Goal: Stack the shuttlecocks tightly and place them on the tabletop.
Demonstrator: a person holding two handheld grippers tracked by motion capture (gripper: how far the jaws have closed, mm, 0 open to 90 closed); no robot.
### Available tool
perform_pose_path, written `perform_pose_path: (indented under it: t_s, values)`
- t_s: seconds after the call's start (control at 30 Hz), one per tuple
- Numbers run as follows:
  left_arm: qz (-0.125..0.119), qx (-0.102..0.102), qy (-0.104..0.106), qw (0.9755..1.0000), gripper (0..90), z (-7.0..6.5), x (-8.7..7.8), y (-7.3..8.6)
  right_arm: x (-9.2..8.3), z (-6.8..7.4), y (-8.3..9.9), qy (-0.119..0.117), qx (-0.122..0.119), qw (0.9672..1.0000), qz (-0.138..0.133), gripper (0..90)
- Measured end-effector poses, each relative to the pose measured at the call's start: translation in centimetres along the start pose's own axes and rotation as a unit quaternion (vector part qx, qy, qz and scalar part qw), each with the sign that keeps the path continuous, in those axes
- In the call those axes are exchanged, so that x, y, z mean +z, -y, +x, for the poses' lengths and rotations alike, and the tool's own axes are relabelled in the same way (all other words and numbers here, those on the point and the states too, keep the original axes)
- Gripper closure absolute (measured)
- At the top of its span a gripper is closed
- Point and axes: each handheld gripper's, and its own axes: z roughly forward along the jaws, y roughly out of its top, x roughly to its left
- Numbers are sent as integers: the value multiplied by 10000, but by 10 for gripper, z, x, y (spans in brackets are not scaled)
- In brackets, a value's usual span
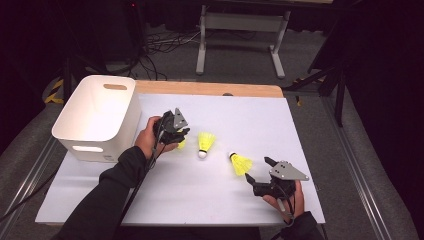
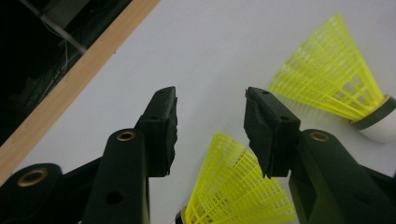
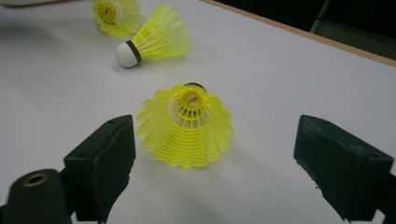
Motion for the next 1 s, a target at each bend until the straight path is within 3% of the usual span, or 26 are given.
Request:
perform_pose_path:
  t_s: [0.3, 0.37, 0.57, 0.67, 0.8, 0.93, 1.0]
  values:
    - [-472, -68, 58, 9988, 514, -1, -24, 8, -1, 1, -1, 52, -79, 10000, -12, 139]
    - [-539, -55, -70, 9985, 461, -4, -27, 12, -1, 1, -1, 69, -95, 9999, -10, 139]
    - [-797, 28, 113, 9967, 439, -9, -39, 25, -5, 0, -2, 218, -83, 9997, -106, 140]
    - [-905, 48, 104, 9958, 390, -12, -44, 29, -7, 0, -2, 323, -94, 9993, -153, 149]
    - [-1273, -17, 219, 9916, 384, -19, -62, 40, -9, -1, -3, 427, -65, 9988, -240, 155]
    - [-1360, 54, 202, 9905, 368, -23, -70, 44, -8, 0, -3, 444, -69, 9987, -232, 155]
    - [-1497, 30, 273, 9884, 359, -26, -75, 46, -9, 1, -3, 486, -110, 9984, -248, 159]
